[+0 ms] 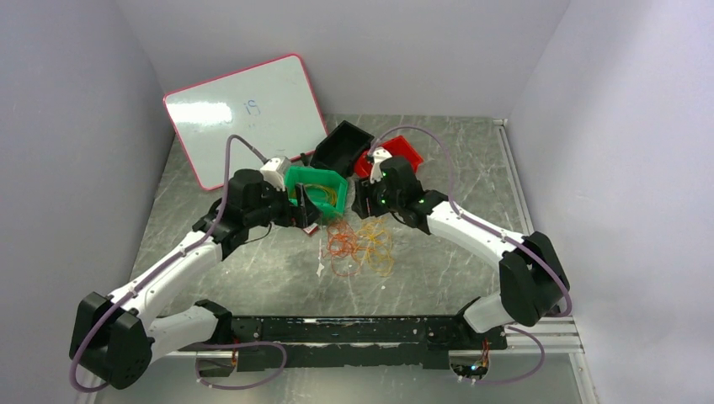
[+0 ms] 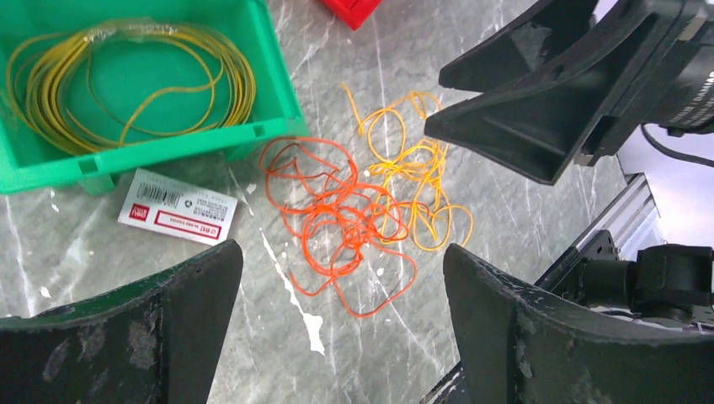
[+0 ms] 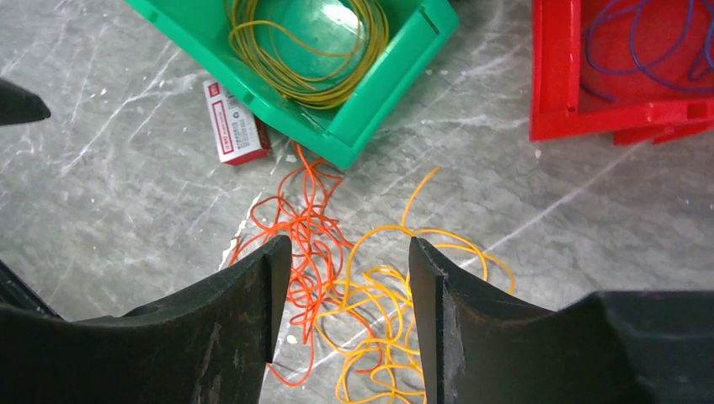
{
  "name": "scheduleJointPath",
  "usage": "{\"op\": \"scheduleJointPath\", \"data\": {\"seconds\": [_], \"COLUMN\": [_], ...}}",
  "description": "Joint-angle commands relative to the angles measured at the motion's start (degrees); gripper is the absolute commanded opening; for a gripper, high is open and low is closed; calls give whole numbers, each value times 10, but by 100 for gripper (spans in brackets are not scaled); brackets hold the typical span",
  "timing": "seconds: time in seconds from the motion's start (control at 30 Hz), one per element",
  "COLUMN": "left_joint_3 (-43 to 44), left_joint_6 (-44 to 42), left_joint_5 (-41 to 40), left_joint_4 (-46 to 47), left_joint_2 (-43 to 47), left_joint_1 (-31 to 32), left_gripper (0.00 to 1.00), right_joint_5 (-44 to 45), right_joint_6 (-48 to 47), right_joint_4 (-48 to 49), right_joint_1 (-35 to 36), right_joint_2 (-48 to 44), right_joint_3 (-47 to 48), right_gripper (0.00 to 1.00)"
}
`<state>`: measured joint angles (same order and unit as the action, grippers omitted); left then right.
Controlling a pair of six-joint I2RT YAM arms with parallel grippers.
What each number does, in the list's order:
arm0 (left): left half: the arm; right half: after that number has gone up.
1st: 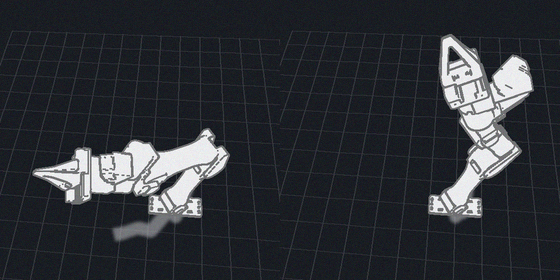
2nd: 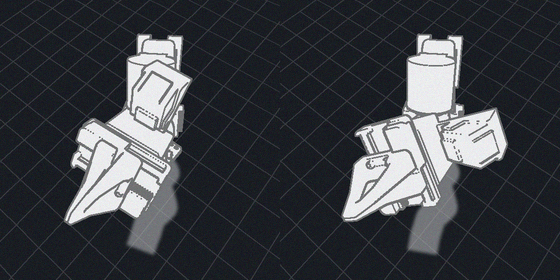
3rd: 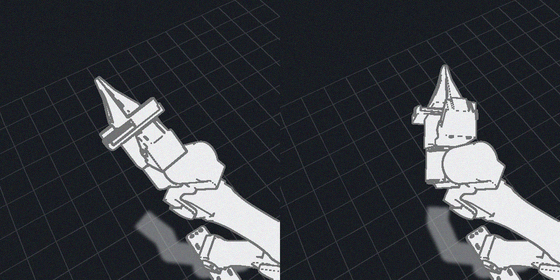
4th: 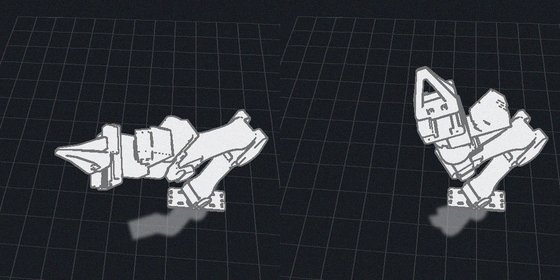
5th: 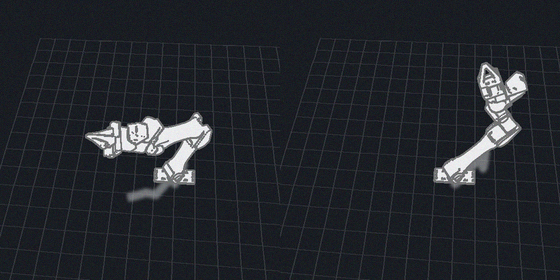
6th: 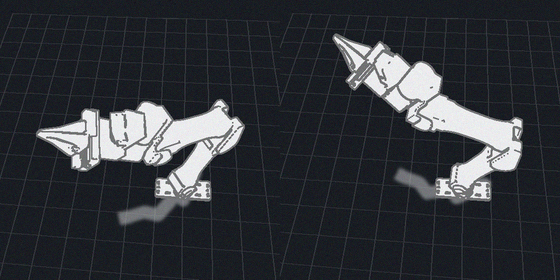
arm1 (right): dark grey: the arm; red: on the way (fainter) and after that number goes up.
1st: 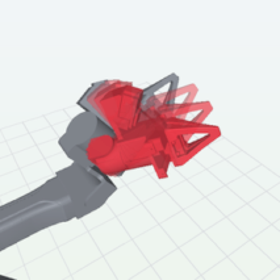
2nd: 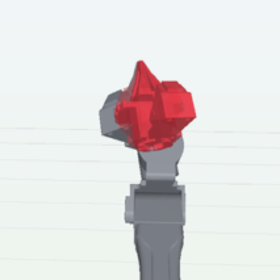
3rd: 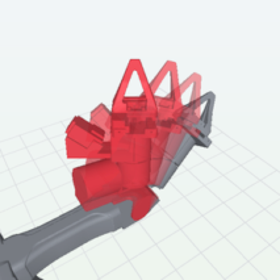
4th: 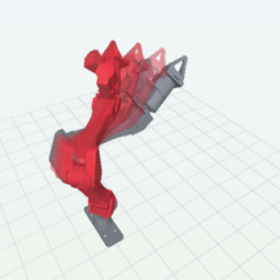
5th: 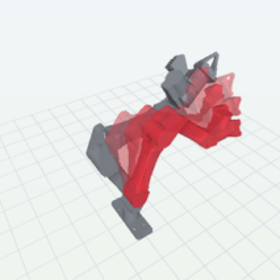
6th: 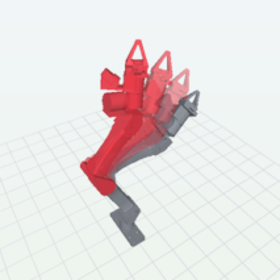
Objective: Untangle the cables
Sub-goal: Untie the cable.
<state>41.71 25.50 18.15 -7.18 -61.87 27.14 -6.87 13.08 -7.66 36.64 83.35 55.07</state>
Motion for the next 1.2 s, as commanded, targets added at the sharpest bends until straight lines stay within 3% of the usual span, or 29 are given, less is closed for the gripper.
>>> {"op": "scheduleJointPath", "data": {"seconds": [0.0, 0.2, 0.47, 0.77, 0.97, 1.17], "left_joint_3": [-8, 11, 28, 23, 19, 49], "left_joint_6": [29, 18, 11, 10, -3, -37], "left_joint_5": [-30, -37, -33, -29, -24, 47], "left_joint_4": [22, 10, 3, 9, 37, 65], "left_joint_2": [9, 0, -17, -12, 8, 19], "left_joint_1": [15, 17, 20, 20, 20, 43], "left_gripper": [93, 93, 92, 91, 91, 89], "right_joint_5": [39, 51, 43, 60, 71, 18], "right_joint_6": [40, 96, 113, 98, 87, 105], "right_joint_4": [-39, -43, -31, -23, -28, -103], "right_joint_1": [9, 27, 32, 33, 34, 34], "right_joint_2": [-10, -10, 11, 0, -49, -90], "right_joint_3": [4, -21, -20, -15, -8, 64], "right_gripper": [56, 51, 37, 1, 0, 0]}}
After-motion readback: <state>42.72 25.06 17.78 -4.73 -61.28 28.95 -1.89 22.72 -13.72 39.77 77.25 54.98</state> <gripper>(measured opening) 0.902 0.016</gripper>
